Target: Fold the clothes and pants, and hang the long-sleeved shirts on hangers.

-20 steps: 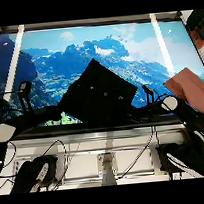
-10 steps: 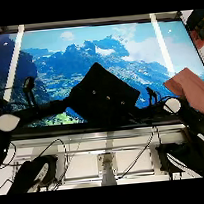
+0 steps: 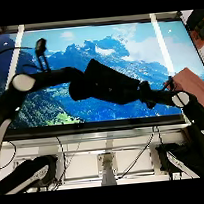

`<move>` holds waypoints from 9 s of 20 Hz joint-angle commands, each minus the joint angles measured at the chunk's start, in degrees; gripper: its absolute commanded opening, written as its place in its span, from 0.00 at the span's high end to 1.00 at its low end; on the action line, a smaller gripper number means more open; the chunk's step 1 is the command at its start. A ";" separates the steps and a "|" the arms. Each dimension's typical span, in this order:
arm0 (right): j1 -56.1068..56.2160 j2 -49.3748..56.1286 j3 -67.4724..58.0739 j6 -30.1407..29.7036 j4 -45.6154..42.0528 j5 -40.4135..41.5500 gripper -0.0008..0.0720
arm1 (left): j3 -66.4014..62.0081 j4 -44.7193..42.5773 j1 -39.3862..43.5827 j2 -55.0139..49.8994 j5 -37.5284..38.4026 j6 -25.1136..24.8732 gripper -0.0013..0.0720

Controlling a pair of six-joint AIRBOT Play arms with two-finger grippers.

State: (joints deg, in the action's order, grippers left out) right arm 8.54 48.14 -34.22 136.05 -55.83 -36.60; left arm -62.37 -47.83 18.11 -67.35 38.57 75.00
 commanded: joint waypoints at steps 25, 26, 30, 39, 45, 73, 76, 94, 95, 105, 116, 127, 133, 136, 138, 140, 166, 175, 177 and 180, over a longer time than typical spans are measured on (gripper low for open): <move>7.65 30.47 -37.86 -15.74 0.13 46.82 0.94 | -42.49 -2.16 0.31 -14.34 -21.90 -12.98 0.97; 7.63 32.30 -40.33 -15.76 0.11 47.50 0.94 | -43.23 -3.30 -0.50 -14.34 -21.88 -14.10 0.97; 7.52 37.88 -46.75 -17.73 0.09 48.33 0.94 | -43.39 -4.17 -4.22 -14.82 -17.84 -15.87 0.97; -1.66 36.85 -46.77 -23.69 -0.57 5.57 0.94 | -40.19 -4.46 -7.82 -14.27 6.16 -15.47 0.97; -3.21 27.04 -40.52 -32.48 -2.01 -12.15 0.95 | -20.39 -5.79 -7.41 -2.43 5.97 -15.43 0.97; -7.17 -9.66 -6.21 9.29 -19.21 -14.21 0.94 | -2.25 -53.09 16.85 3.93 -13.53 38.14 0.97; -8.17 -4.28 -6.21 12.15 -17.84 -8.61 0.94 | -8.83 -53.09 16.76 -4.66 -15.67 38.14 0.97; -8.13 18.99 -8.81 29.99 -14.86 20.55 0.94 | -20.48 -51.98 10.91 -25.92 -30.10 45.00 0.97; -8.13 19.50 -9.60 29.97 -14.86 20.79 0.94 | -22.29 -52.00 11.04 -27.23 -28.98 45.00 0.97; -8.20 29.90 -18.93 18.08 -16.79 34.01 0.23 | -25.05 -51.98 11.23 -37.27 -46.88 45.05 0.34; -25.33 37.00 -37.51 -45.46 -2.29 -30.67 0.08 | -25.05 -52.00 3.58 -16.00 -17.14 37.09 0.34; -26.16 57.64 -55.19 -56.72 2.12 -47.95 0.03 | -25.03 -47.71 9.51 -7.91 6.62 27.39 0.34; -26.18 61.92 -56.00 -59.12 3.13 -49.70 0.03 | -25.00 -47.69 9.90 -7.91 9.81 27.39 0.34; -26.18 62.42 -56.13 -59.84 3.06 -48.87 0.03 | -25.00 -47.69 9.90 -7.91 10.60 27.39 0.34; -26.38 63.39 -56.35 -59.84 3.08 -48.94 0.03 | -25.00 -47.67 9.90 -7.91 10.67 27.39 0.34; -26.32 64.78 -56.37 -59.80 3.23 -49.35 0.03 | -25.00 -47.67 9.90 -7.91 10.75 27.39 0.34; -24.98 65.68 -66.12 -57.88 3.69 -48.30 0.11 | -24.98 -45.94 9.90 -7.93 10.80 27.41 0.34; -24.98 65.33 -69.53 -57.09 2.16 -48.46 0.10 | -24.98 -45.97 9.90 -7.93 11.76 27.41 0.34; -24.98 65.42 -71.14 -57.05 1.97 -46.95 0.10 | -24.98 -45.97 9.90 -7.93 13.44 27.41 0.34; -25.20 66.25 -71.49 -57.00 1.88 -46.82 0.11 | -24.98 -45.99 9.90 -7.93 14.64 27.41 0.34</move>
State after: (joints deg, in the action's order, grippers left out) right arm -16.49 113.86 -104.81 78.89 -53.65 -84.27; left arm -87.37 -93.78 27.99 -75.29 51.75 102.41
